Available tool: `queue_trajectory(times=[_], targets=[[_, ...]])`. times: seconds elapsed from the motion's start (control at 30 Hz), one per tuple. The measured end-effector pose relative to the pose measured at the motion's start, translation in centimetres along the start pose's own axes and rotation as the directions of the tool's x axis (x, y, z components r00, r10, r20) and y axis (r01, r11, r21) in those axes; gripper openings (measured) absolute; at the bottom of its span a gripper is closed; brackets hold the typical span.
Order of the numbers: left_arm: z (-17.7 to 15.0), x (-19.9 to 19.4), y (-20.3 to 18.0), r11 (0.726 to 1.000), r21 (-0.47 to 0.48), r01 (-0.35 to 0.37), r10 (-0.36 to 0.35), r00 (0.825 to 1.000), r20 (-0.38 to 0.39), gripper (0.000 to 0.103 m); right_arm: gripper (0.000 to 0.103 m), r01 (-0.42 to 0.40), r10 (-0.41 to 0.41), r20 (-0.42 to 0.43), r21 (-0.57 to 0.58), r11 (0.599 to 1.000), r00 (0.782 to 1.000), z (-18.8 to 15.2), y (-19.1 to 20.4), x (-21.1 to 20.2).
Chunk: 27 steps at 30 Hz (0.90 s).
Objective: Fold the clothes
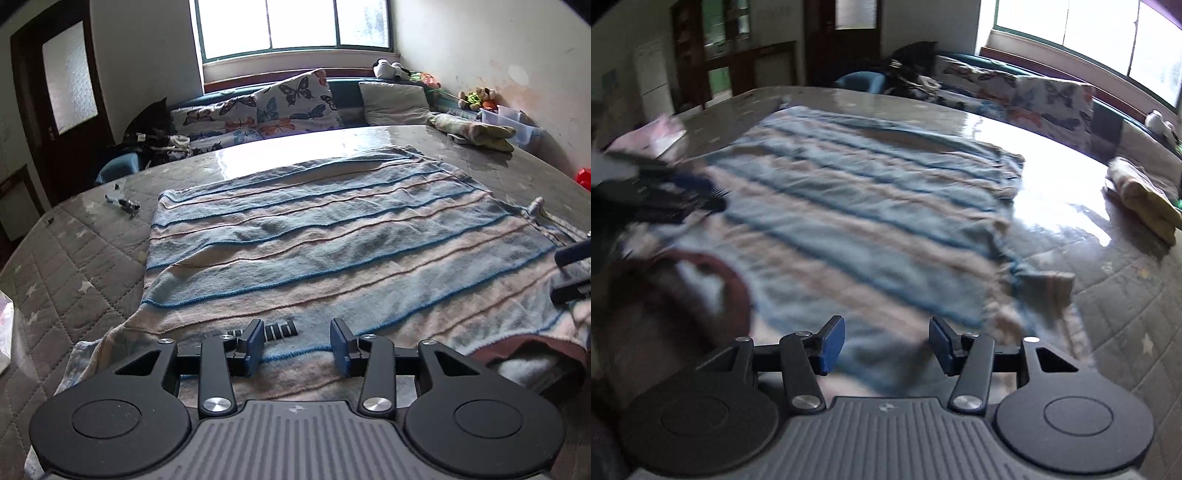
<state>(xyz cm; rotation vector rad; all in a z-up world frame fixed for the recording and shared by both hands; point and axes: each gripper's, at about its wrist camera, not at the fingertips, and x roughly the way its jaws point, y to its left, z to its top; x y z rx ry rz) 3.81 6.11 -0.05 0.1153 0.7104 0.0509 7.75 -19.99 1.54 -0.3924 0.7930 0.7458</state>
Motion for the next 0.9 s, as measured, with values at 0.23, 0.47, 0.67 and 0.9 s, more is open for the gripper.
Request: queue_trajectory(times=[0.23,0.47,0.67,0.9], targets=[[-0.8,-1.2,-0.7,0.997,0.073,-0.004,0.003,1.000,0.008,0.048,0.052,0.007,-0.006,0.016,-0.026,1.000,1.000,-2.2,1.2,-2.4],[-1.7,-2.8,-1.4,0.993,0.120,0.015,-0.015,1.000,0.004,0.051,0.052,0.010,-0.012,0.074,0.027,1.000,0.997,-1.9,0.7,-3.2],[-2.7,-3.8,-2.1,0.984,0.177,0.015,-0.016,1.000,0.006,0.054,0.052,-0.091,0.095,0.074,-0.052,0.994,0.993,-0.7,3.4,-2.0],[-3.2,-5.7,-2.7,0.972,0.232,0.034,-0.040,0.999,0.020,0.054,0.053,-0.119,0.123,0.029,-0.119,0.986,0.992,-1.0,5.3,-1.3]])
